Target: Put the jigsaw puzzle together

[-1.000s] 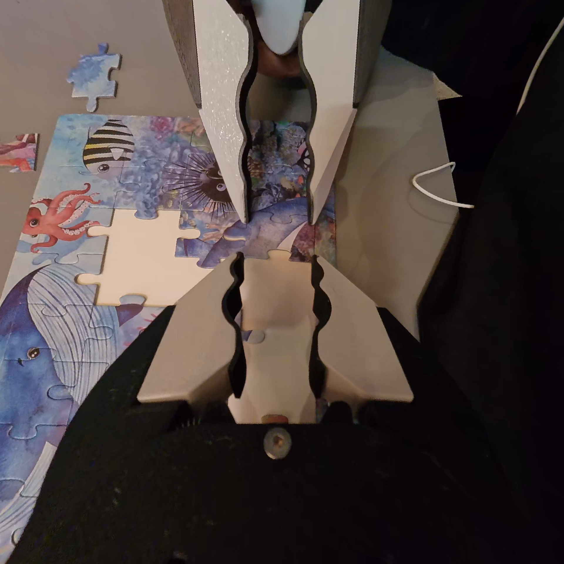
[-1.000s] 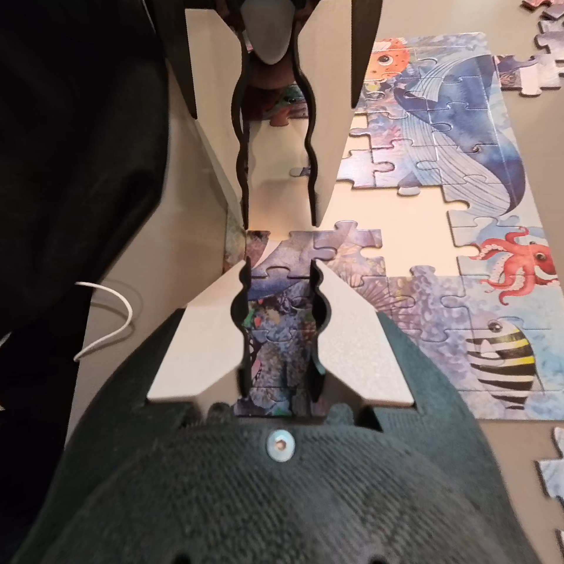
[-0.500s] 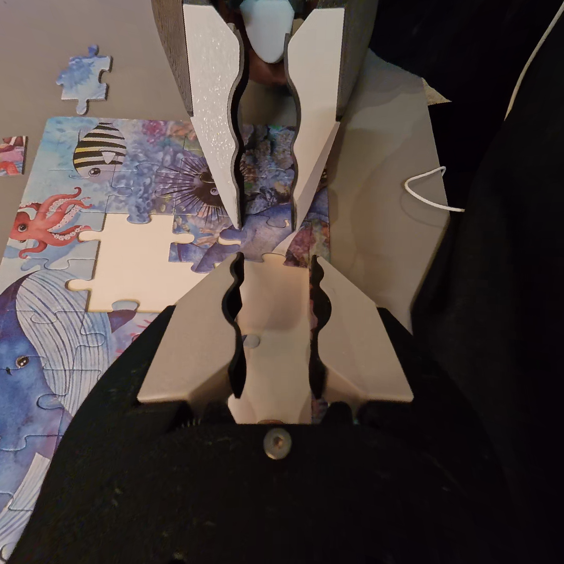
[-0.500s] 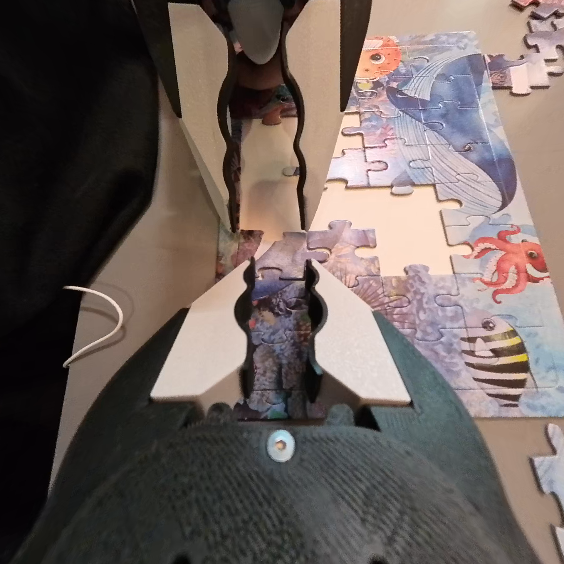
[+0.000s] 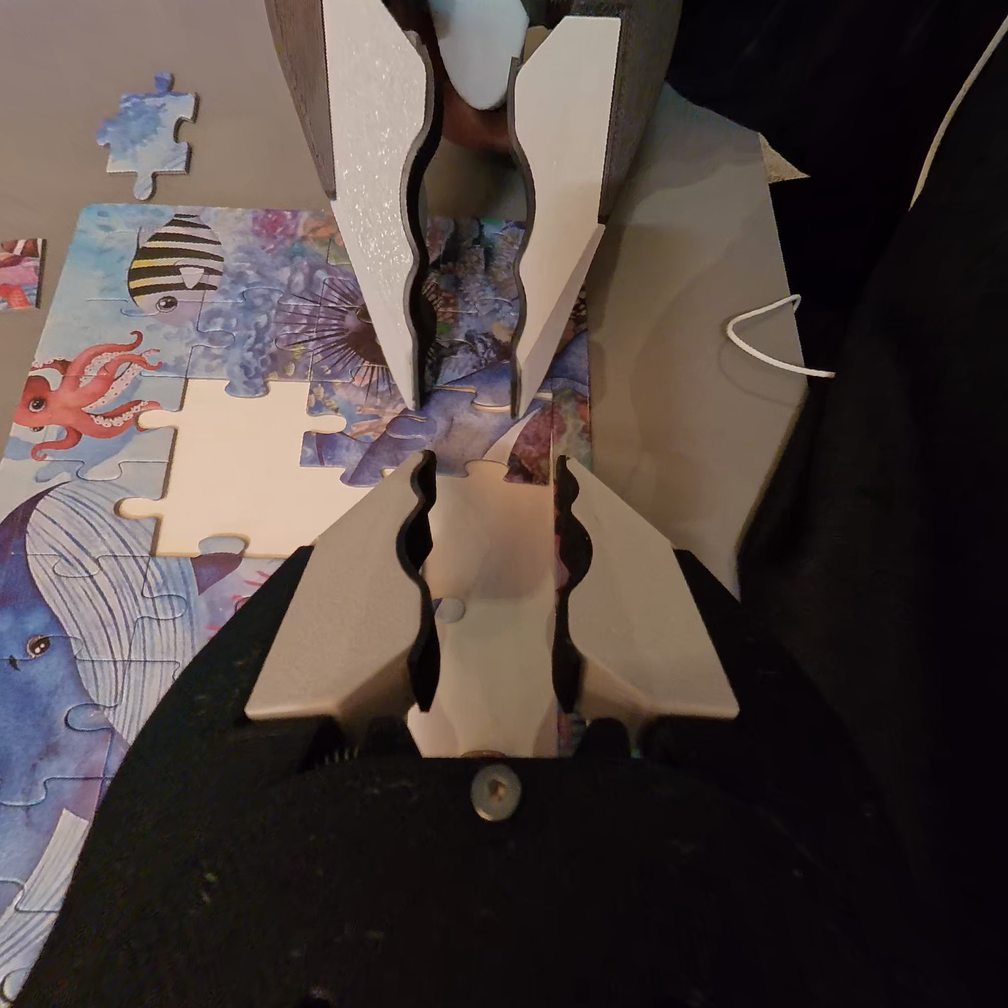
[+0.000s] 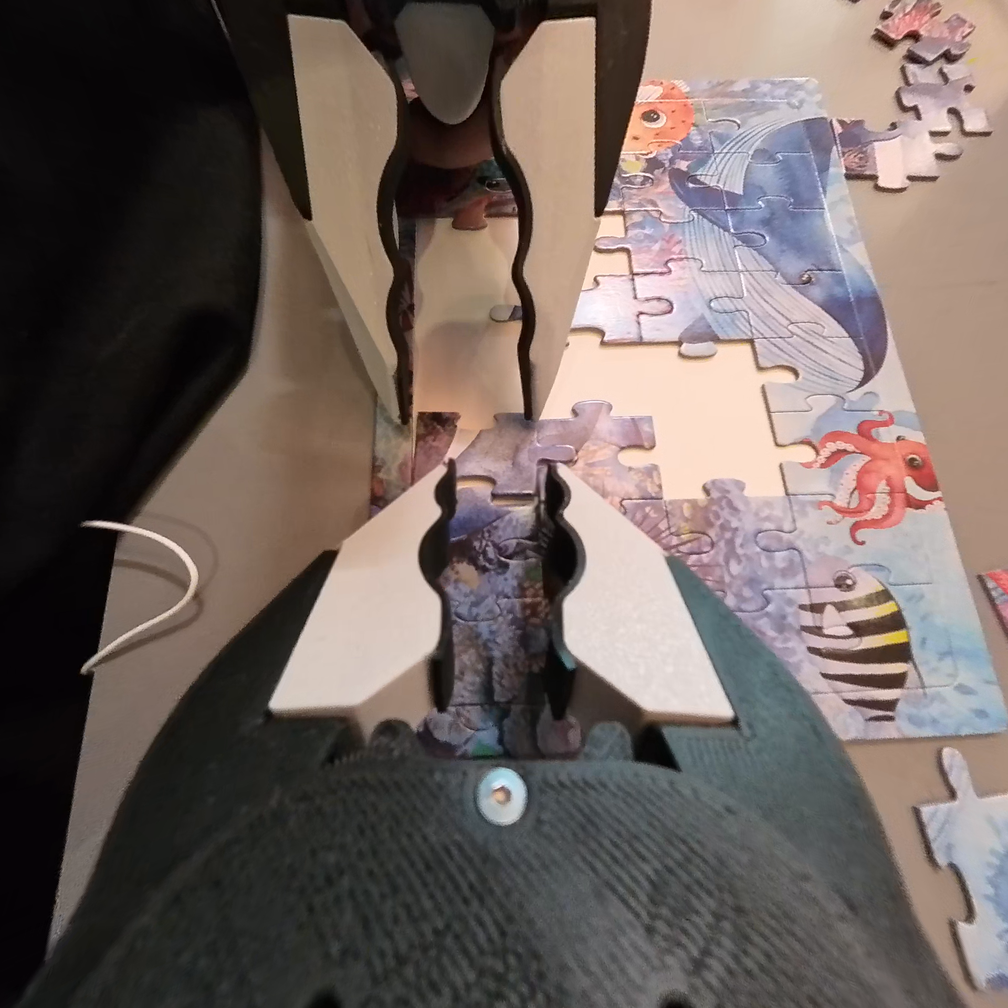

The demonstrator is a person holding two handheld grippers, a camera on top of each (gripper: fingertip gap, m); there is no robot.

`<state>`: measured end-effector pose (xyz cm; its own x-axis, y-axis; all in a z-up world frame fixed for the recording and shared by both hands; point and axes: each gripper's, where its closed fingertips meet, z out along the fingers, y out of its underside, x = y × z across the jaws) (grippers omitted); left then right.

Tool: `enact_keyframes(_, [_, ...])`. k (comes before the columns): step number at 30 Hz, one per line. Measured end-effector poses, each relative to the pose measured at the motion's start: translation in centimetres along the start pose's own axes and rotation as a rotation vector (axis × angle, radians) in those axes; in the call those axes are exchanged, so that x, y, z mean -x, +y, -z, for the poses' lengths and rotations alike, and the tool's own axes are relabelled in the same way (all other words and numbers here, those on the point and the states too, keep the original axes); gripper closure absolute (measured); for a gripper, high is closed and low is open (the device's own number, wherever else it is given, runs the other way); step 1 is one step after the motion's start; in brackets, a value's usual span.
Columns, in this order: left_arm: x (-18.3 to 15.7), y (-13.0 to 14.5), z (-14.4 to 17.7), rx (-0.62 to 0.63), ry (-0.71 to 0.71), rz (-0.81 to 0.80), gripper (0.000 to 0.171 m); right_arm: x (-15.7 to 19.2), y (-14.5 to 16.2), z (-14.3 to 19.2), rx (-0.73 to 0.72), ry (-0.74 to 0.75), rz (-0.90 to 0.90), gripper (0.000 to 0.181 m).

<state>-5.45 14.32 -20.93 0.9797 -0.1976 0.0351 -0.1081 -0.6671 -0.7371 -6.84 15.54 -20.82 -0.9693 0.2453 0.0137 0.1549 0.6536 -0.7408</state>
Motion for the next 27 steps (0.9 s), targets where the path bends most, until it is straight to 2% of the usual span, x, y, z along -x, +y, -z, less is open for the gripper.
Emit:
enact_keyframes(11, [-0.05,0.0,-0.44,0.019,-0.014,-0.016,0.131,-0.27,0.06,0.11,0.0,0.017,0.006,0.15])
enact_keyframes(18, [0.24,-0.01,-0.47,0.021,-0.034,-0.012,0.133,-0.17,0.2,0.13,0.008,0.012,0.014,0.163])
enact_keyframes(27, [0.26,-0.22,-0.75,0.024,-0.053,-0.024,0.135,-0.44,0.35,0.21,0.013,0.025,0.01,0.167])
